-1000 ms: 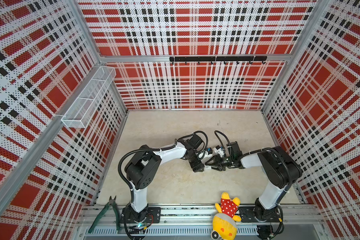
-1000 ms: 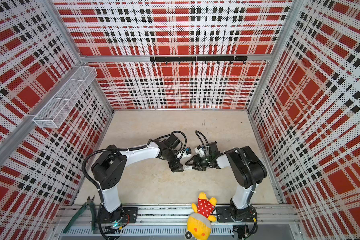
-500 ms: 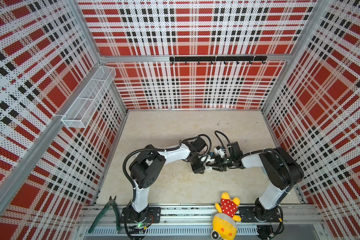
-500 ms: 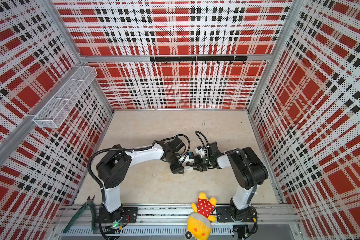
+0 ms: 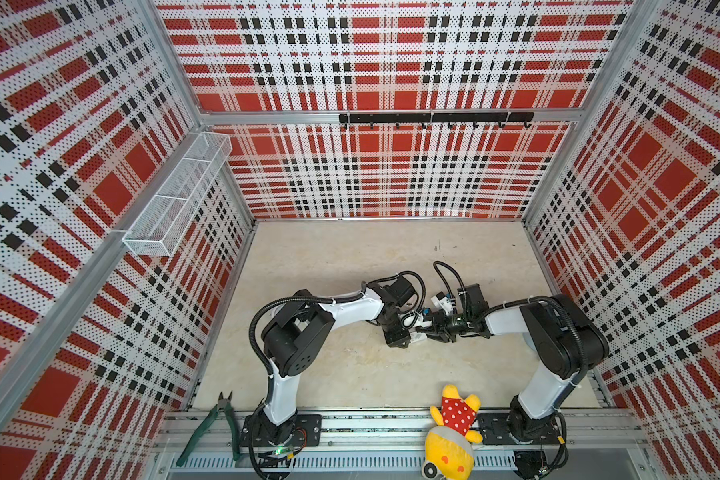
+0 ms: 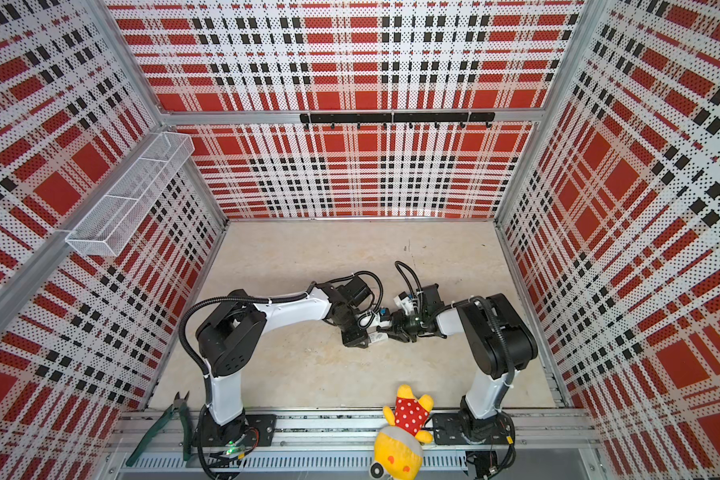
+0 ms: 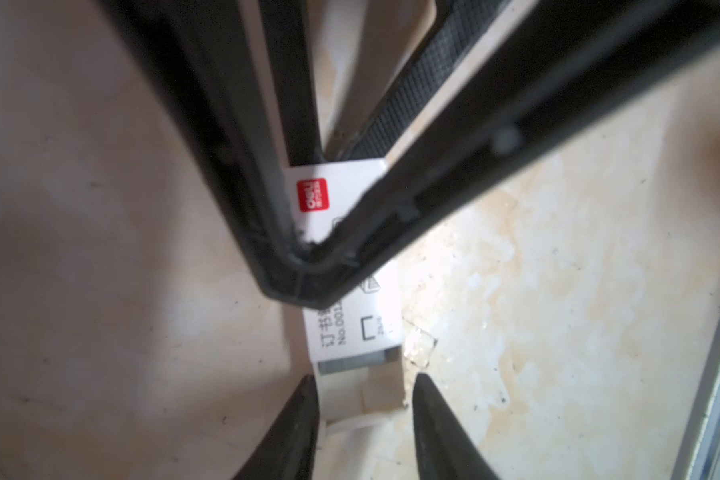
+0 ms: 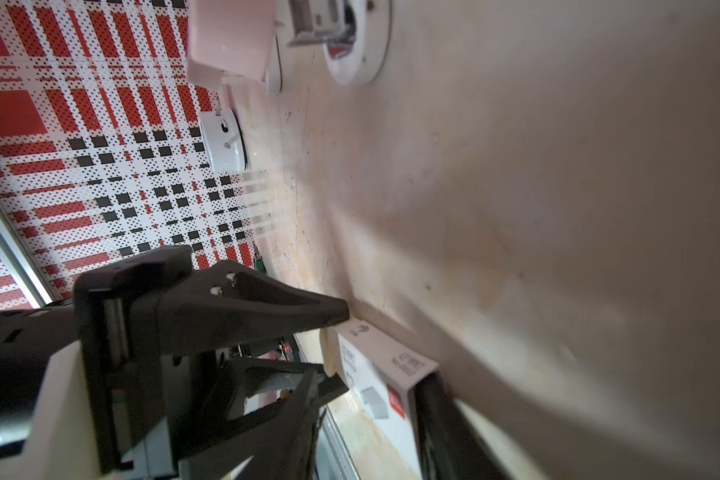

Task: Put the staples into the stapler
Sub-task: 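Hold the staple box with both grippers and pull it open, then keep pulling the inner tray out of the white staple box with both grippers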

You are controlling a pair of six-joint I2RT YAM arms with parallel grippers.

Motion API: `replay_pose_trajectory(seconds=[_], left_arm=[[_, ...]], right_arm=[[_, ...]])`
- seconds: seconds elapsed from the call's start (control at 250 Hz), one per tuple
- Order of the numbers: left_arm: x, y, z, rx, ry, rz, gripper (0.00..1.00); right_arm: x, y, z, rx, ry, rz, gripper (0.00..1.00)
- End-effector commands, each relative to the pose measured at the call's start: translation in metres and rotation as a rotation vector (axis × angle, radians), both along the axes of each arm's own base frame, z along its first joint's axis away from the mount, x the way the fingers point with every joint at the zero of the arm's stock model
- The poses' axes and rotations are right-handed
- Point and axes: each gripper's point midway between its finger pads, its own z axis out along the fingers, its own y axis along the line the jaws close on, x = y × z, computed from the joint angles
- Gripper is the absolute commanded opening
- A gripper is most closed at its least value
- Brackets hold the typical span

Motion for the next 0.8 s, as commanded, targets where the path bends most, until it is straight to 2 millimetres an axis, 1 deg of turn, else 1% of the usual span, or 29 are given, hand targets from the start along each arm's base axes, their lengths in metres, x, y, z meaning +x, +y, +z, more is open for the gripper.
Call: replay_pose_trajectory(seconds=[0.0,0.144,0.196,0.308,0.408,0.516,0.796], left_arm=[[-0.0009,-0.0042,-0.0009,0.009,-0.006,-0.025,0.41],[-0.0008,-0.0042,-0.0014,0.01,-0.009,-0.023,0.42],[-0.0002,-0.0049,-0.0007,0.005,-0.011,-0.018,0.43],[-0.0024,-0.0065,-0.0029,0.003,-0.005,-0.023,0.43],[-0.0036,-0.0085,-0.006,0.009,-0.005,-0.03,0.43],[-0.0044,-0.0096,-0.0083,0.013,-0.003,-0.034,0.42],[-0.0016,-0.0108,-0.0095,0.018,-0.015,-0.04,0.38]], right_arm=[[-0.0034,-0.004,-0.0069,-0.015,-0.004,0.005,0.4],[-0.0048,-0.0058,-0.0088,-0.028,-0.002,0.005,0.38],[-0.0054,-0.006,-0.0098,-0.031,0.001,0.006,0.37],[-0.0054,-0.0066,-0.0105,-0.037,-0.001,0.007,0.35],[-0.0054,-0.009,-0.0132,-0.06,-0.001,0.003,0.35],[-0.0045,-0.0094,-0.0118,-0.066,-0.01,0.004,0.34],[-0.004,-0.013,-0.0108,-0.088,-0.025,-0.005,0.3]])
